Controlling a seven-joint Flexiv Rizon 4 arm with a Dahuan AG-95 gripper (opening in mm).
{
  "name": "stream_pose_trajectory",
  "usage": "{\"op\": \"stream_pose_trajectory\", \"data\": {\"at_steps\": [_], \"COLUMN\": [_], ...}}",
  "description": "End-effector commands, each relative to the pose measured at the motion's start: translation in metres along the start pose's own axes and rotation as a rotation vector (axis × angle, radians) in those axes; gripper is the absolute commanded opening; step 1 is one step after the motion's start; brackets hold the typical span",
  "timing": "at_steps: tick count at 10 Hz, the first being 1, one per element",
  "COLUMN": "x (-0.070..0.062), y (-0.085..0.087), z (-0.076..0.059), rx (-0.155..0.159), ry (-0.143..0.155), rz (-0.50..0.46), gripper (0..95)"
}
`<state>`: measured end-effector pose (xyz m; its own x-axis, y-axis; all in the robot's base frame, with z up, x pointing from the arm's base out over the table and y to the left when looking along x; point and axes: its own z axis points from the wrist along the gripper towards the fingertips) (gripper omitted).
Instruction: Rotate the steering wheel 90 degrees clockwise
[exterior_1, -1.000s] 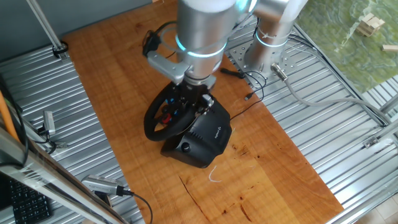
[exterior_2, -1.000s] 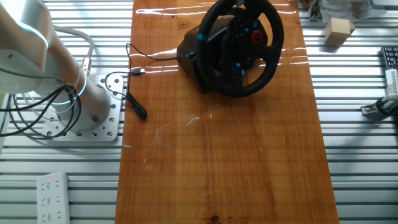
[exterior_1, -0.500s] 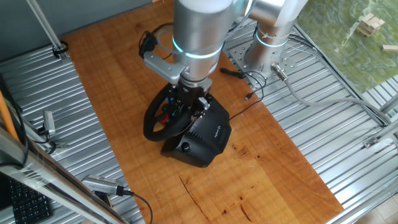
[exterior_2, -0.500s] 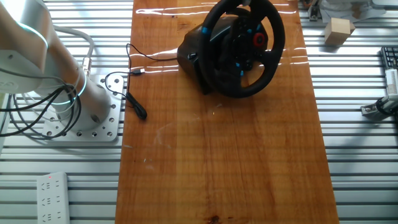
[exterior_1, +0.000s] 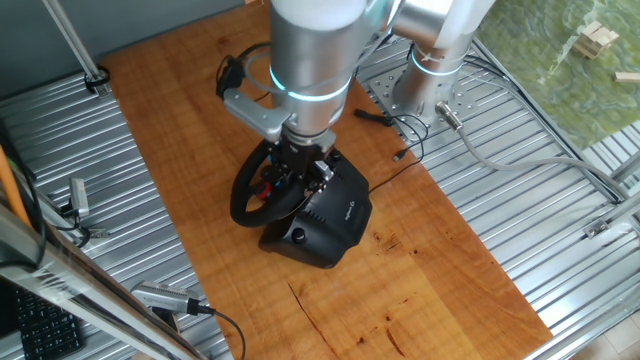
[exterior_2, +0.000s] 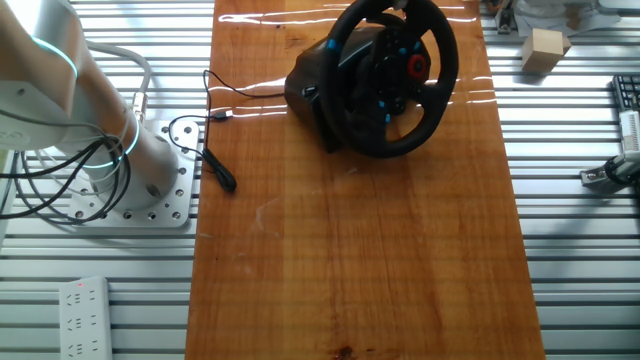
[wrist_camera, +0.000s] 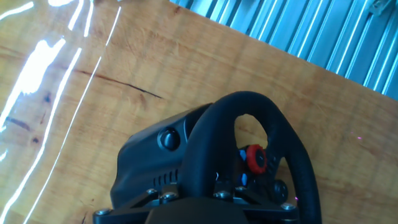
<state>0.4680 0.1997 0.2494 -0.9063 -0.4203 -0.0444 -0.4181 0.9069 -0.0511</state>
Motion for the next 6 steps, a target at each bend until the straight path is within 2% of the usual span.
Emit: {"op": "stream_pose_trajectory", "data": {"at_steps": [1,6], "x": [-0.0015,-0.0014], "y": [0.0,-0.0002], "z": [0.0021,0.0017], "rx": [-0.003,-0.004], "ry": [0.005,0.004], "rz": [-0.001,0.006], "gripper": [0.0,0.0]}}
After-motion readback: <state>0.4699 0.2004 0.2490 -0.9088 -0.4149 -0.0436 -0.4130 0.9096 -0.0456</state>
